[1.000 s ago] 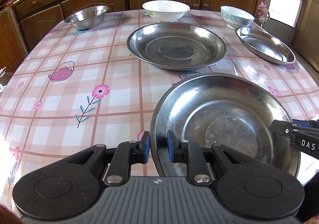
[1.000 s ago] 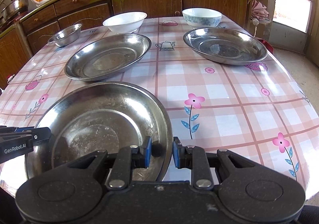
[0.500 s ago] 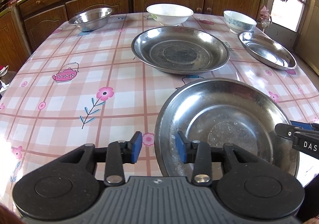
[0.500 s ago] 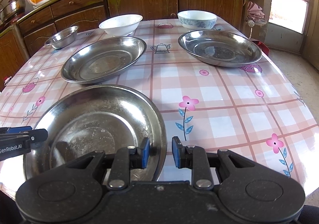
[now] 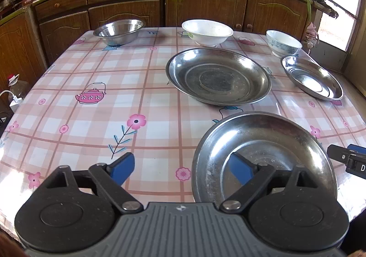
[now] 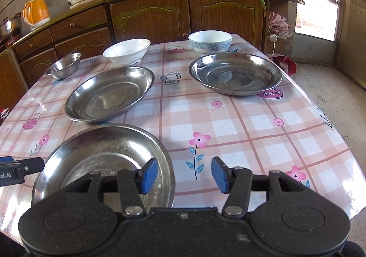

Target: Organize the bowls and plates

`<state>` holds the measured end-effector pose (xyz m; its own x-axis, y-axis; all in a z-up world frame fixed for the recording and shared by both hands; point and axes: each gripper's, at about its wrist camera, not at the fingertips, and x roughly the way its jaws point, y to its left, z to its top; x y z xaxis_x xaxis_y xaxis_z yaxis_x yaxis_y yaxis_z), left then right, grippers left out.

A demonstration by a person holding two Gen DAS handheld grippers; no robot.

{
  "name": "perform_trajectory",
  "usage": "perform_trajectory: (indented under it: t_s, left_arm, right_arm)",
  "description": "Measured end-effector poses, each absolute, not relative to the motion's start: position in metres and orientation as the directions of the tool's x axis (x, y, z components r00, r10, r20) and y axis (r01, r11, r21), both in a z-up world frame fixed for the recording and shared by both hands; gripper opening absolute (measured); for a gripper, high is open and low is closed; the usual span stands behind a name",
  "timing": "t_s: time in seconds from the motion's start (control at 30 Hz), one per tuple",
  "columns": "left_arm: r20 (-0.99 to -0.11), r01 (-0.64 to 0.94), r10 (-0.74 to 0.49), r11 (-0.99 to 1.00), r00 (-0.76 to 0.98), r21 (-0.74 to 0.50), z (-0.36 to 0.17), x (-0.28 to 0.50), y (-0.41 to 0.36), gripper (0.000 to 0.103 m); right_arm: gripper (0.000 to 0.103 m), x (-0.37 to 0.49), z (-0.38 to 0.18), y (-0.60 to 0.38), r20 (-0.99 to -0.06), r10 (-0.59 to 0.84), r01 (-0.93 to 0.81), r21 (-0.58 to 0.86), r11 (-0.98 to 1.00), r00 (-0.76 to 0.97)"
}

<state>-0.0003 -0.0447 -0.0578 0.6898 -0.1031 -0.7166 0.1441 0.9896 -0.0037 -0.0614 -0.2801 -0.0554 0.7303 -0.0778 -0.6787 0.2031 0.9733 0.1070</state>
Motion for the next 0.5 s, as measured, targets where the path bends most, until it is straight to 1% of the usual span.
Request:
perform_trajectory:
  t_s: [0.13, 0.2, 0.5]
  left_arm:
    - [-0.715, 0.146, -0.110, 0.989, 0.691, -0.011, -0.053, 0.000, -0.043, 0.099]
    - [-0.709, 0.148, -0.116, 0.989, 0.696, -0.016, -0.050, 0.000, -0.043, 0.103]
    - [-0.723, 0.129, -0.131, 0.990, 0.678, -0.058, -0.044, 0.002, -0.040, 0.103]
  right_arm:
    - [0.071, -0.063, -0.052, -0.282, -0.672, -0.078, 0.209, 0.117, 0.971, 0.736]
    - [0.072, -0.063, -0.050, -0.282, -0.671, -0.076, 0.209, 0.120, 0.971, 0.738]
    - [0.074, -0.065, -0.046, -0.284, -0.664, -0.061, 0.208, 0.145, 0.967, 0.745]
